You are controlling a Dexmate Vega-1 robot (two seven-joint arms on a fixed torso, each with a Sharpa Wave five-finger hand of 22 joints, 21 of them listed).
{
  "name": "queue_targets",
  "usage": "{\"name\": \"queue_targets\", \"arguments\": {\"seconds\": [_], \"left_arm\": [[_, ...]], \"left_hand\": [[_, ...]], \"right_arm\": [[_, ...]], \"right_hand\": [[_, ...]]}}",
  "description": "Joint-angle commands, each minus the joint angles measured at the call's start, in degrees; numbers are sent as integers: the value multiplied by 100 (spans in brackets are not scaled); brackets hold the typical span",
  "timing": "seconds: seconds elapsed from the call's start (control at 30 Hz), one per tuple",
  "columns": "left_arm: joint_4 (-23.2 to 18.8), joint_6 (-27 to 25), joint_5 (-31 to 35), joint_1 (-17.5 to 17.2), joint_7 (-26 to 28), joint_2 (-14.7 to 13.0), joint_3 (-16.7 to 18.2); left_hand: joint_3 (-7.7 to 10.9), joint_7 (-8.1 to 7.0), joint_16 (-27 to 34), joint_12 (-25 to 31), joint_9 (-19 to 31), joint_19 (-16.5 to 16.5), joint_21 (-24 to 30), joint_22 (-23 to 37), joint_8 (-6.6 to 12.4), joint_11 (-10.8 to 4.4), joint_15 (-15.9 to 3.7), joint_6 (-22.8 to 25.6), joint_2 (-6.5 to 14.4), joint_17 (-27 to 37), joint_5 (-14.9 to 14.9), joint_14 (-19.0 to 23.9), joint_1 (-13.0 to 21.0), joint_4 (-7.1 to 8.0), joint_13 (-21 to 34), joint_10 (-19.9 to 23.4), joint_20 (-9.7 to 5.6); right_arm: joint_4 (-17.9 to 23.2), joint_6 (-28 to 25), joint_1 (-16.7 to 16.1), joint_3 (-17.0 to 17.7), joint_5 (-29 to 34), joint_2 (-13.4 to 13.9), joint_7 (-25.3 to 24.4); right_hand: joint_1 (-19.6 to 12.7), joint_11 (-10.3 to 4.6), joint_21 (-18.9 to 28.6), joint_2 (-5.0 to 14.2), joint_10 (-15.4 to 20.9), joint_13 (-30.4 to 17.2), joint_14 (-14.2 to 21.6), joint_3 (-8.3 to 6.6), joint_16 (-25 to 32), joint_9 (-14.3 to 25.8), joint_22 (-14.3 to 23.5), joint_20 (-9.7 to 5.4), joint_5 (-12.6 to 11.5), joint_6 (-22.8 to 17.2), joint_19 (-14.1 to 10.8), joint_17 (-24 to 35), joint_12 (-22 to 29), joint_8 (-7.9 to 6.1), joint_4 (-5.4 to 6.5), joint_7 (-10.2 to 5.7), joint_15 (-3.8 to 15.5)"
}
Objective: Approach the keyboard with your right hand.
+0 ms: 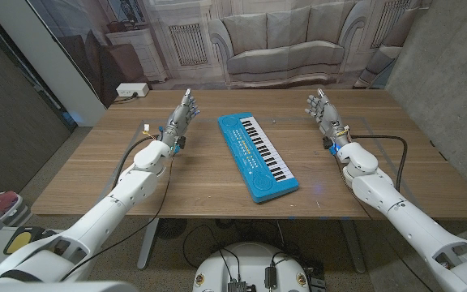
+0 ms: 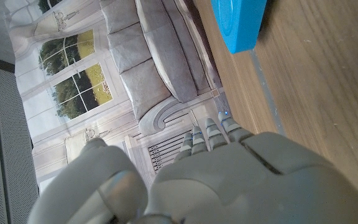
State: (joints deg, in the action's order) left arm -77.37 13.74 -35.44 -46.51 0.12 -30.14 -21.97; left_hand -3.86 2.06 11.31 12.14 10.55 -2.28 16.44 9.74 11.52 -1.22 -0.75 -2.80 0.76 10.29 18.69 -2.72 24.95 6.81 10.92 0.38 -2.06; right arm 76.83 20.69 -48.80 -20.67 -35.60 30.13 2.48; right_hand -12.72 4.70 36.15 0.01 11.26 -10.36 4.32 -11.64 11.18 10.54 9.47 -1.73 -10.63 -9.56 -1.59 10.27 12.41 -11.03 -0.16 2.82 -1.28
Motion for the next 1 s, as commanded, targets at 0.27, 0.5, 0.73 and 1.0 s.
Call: {"name": "queue_targets", "arguments": {"seconds": [0.27,0.5,0.73,1.0], "left_arm": [[-389,39,40,-220,244,-116,126],[-575,20,88,-341,556,-72,180],[-727,-106,114,-376,531,-202,181],[-720,-18,87,-452,547,-176,216]], "left_hand": [[19,-6,23,36,7,90,-9,30,60,8,13,79,29,14,62,97,100,-37,0,106,-157],[16,-7,22,60,9,96,-45,32,94,-10,16,214,58,16,67,145,132,-48,-2,203,-157],[10,-12,15,65,10,95,-69,33,93,-27,2,247,72,16,69,156,147,-53,-3,242,-160],[1,0,18,72,11,123,-85,35,102,-48,-6,310,85,17,70,197,161,-57,-3,292,-169]], "right_arm": [[299,101,-22,15,174,127,-39],[362,239,-53,29,237,108,-78],[466,326,-107,45,265,139,-58],[607,348,-155,27,351,175,-86]], "right_hand": [[-42,-8,-30,30,92,-13,100,-21,35,27,34,-127,-41,-101,-85,18,26,-42,-10,-6,15],[-39,-2,-51,40,156,-13,141,-18,42,27,35,-123,-40,-115,-119,19,44,-42,-12,-6,15],[-42,-2,-67,57,191,-14,169,-21,46,27,36,-128,-41,-151,-149,20,53,-52,-14,0,5],[-49,-3,-86,70,215,-14,190,-25,45,26,37,-121,-41,-160,-167,19,56,-51,-19,-3,4]]}}
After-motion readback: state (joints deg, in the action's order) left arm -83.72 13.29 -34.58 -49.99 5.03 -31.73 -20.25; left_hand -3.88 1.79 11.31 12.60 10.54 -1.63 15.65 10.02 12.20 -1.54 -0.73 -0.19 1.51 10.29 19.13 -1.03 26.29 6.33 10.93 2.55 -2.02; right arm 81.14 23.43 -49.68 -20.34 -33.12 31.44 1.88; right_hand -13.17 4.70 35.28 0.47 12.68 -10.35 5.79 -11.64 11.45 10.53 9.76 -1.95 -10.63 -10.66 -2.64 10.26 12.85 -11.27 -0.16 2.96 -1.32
